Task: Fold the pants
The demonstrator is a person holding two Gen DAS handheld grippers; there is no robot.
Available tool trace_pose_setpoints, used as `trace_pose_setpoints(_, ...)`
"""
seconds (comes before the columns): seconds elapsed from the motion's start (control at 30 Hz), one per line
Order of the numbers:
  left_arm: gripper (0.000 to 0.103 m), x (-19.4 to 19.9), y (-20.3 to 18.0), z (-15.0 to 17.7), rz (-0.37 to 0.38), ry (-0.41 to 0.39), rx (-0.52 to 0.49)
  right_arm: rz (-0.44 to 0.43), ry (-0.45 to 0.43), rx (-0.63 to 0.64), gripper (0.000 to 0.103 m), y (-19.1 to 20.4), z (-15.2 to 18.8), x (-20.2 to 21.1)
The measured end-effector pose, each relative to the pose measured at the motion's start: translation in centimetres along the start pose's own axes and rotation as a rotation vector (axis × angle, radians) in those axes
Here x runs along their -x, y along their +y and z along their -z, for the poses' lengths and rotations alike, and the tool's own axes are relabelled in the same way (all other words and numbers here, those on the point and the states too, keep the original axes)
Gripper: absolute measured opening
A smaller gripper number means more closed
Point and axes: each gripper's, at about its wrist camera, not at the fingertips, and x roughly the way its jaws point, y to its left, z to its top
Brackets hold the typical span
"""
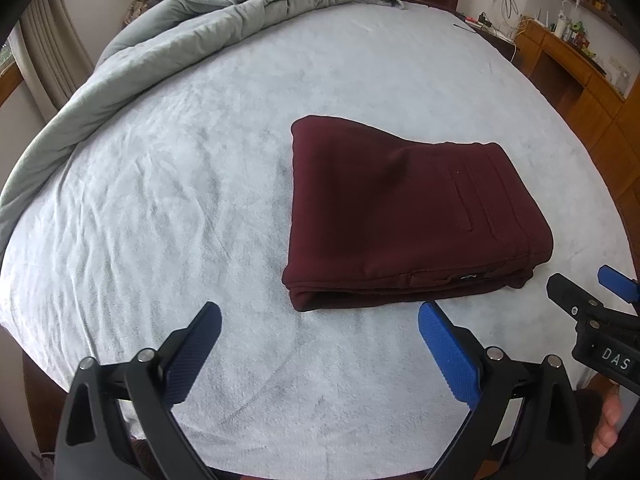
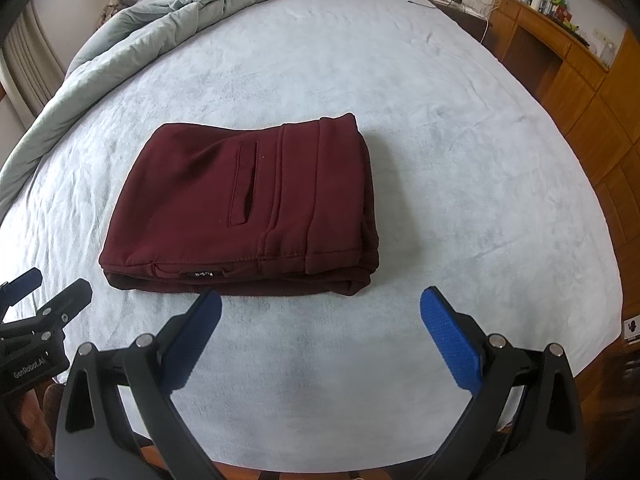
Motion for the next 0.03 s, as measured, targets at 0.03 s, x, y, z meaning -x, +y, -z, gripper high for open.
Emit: trace_pose_setpoints(0.03,0.099,0.04,-0.06,0.02,-0.001,-0.002,-0.002,0.002,-0.001,0.0,0.099,-0.02,0.01,0.03)
